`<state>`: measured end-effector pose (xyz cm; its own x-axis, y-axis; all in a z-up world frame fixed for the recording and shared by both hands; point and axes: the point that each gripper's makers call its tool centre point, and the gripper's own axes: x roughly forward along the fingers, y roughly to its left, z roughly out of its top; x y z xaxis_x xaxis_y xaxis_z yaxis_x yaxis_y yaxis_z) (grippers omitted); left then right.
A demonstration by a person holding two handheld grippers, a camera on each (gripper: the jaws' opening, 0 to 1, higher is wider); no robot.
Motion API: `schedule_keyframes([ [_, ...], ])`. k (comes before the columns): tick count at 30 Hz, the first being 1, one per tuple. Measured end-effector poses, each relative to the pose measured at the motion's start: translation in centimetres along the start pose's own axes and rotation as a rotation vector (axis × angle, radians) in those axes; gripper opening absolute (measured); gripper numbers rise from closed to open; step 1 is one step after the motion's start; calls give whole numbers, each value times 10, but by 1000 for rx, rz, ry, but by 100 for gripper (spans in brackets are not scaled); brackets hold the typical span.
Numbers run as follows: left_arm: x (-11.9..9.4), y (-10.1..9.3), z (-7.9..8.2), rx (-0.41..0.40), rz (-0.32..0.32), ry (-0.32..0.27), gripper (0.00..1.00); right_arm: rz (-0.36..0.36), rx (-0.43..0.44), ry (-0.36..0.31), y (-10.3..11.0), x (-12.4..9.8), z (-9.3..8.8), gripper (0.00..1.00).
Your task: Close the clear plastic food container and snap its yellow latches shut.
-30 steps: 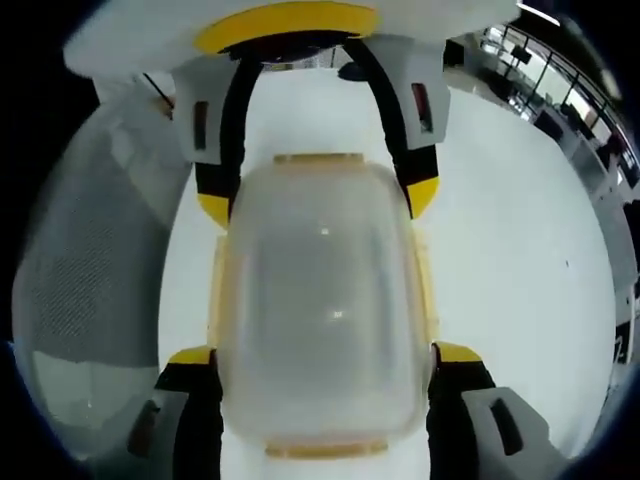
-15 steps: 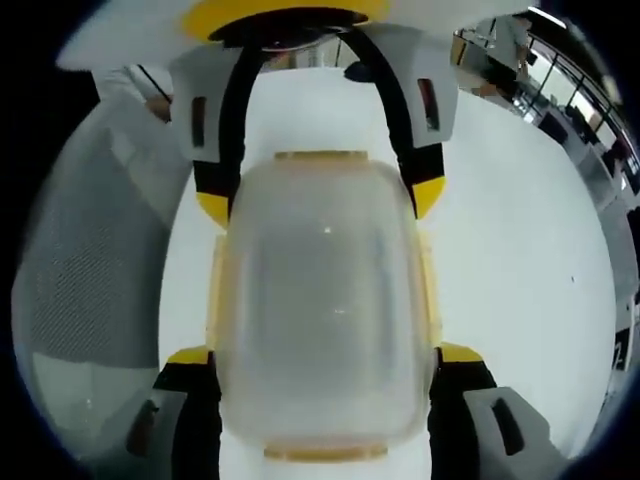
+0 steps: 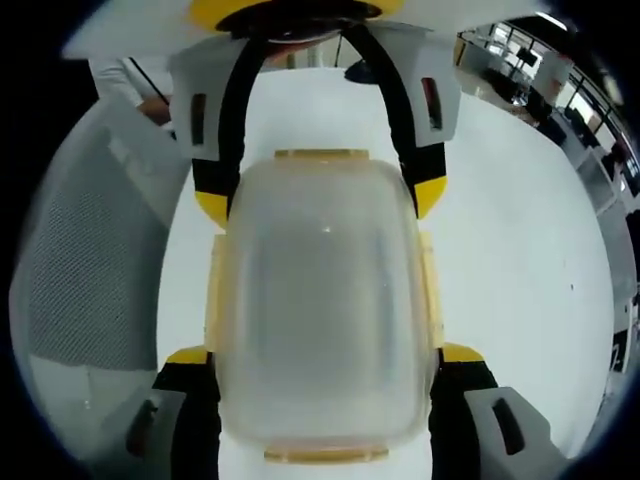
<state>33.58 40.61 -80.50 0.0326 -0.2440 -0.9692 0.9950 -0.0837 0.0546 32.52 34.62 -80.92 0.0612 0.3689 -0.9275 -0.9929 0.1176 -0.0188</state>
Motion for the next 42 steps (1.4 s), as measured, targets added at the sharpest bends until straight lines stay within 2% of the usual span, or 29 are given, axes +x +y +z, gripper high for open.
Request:
schedule_keyframes([
  [11, -4, -2, -21, 0, -1, 4, 84, -8, -1, -8, 2, 7, 20, 88],
  [18, -5, -1, -27, -12, 4, 1, 84, -6, -9, -8, 1, 11, 25, 89],
  [42, -4, 2, -29, -35, 8, 4, 84, 2, -23, -13, -3, 13, 27, 89],
])
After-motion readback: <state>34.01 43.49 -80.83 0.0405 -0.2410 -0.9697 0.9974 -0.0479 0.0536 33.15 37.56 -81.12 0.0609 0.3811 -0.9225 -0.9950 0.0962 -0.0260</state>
